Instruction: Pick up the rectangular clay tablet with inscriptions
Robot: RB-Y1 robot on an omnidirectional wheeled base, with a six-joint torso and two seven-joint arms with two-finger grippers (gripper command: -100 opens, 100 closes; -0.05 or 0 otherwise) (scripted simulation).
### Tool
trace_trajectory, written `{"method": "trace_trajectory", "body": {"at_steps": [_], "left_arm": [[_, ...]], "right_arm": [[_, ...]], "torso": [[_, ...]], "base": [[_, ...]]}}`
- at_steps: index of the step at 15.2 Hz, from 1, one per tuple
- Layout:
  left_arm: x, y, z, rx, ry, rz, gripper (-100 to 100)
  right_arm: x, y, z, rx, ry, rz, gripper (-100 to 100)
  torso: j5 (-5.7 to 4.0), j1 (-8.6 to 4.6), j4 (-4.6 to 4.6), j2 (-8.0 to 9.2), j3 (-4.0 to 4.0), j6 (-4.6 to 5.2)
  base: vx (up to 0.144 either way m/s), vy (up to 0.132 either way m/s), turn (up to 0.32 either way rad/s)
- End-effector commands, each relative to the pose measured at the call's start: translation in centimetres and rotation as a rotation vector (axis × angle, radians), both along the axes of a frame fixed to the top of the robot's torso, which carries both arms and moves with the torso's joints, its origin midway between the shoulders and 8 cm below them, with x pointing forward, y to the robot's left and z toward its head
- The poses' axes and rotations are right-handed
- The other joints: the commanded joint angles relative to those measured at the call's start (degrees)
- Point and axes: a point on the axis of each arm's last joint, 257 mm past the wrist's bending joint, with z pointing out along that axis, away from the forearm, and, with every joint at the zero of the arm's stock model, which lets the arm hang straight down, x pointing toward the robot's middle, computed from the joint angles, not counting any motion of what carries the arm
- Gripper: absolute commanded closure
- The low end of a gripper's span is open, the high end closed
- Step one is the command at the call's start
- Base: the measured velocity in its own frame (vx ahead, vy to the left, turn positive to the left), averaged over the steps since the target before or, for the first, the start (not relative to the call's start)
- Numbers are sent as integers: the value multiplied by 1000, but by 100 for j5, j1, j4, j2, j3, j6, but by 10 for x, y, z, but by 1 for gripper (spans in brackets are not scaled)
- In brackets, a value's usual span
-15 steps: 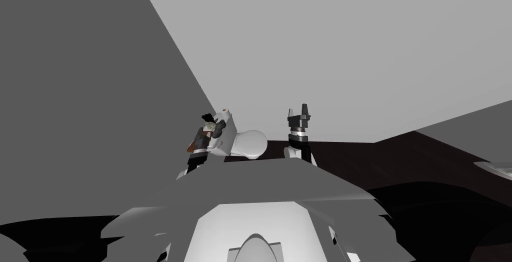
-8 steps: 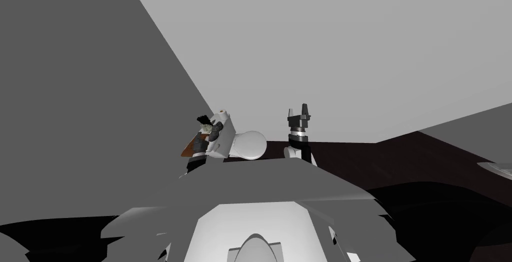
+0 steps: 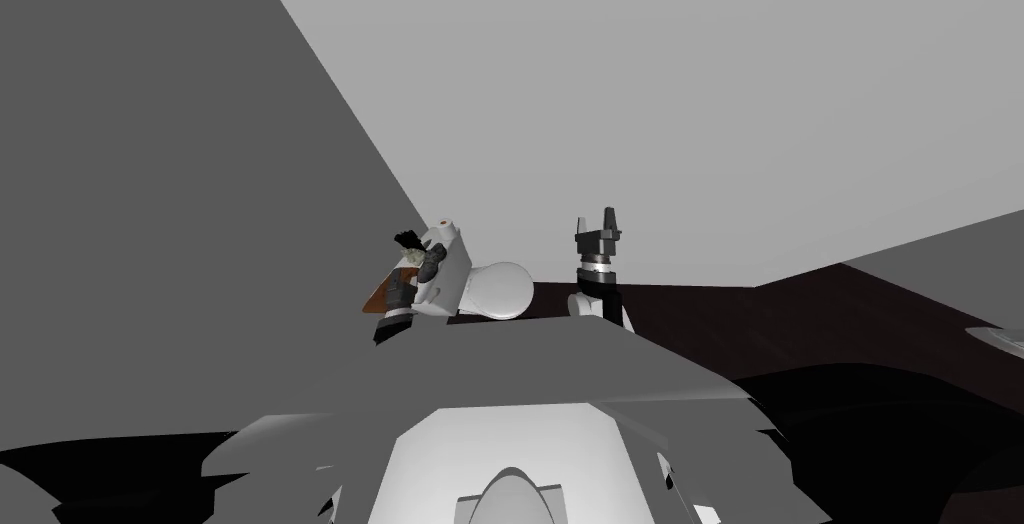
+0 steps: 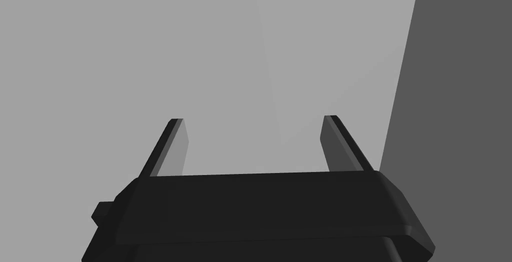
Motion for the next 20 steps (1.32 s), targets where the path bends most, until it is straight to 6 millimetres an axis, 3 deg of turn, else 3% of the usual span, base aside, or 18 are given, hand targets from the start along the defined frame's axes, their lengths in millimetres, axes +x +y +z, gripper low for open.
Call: {"method": "trace_trajectory", "body": {"at_steps": [1,12,20], "left_arm": [[0,0,-1,0,1,0,-100],[12,-30,-41,-164,4,-26,-100],[19,-42,-62,-183,21,-56,-100]], "right_arm": [[0,0,0,0,0,0,0],[0,0,0,0,0,0,0],[0,0,0,0,0,0,0]], "torso": [[0,0,0,0,0,0],[94,15,-63,-10,-38,50],[117,34,-83,-32,-59,55]], "base": [[-1,5,-13],[-109,53,-181],[-128,68,-131]]}}
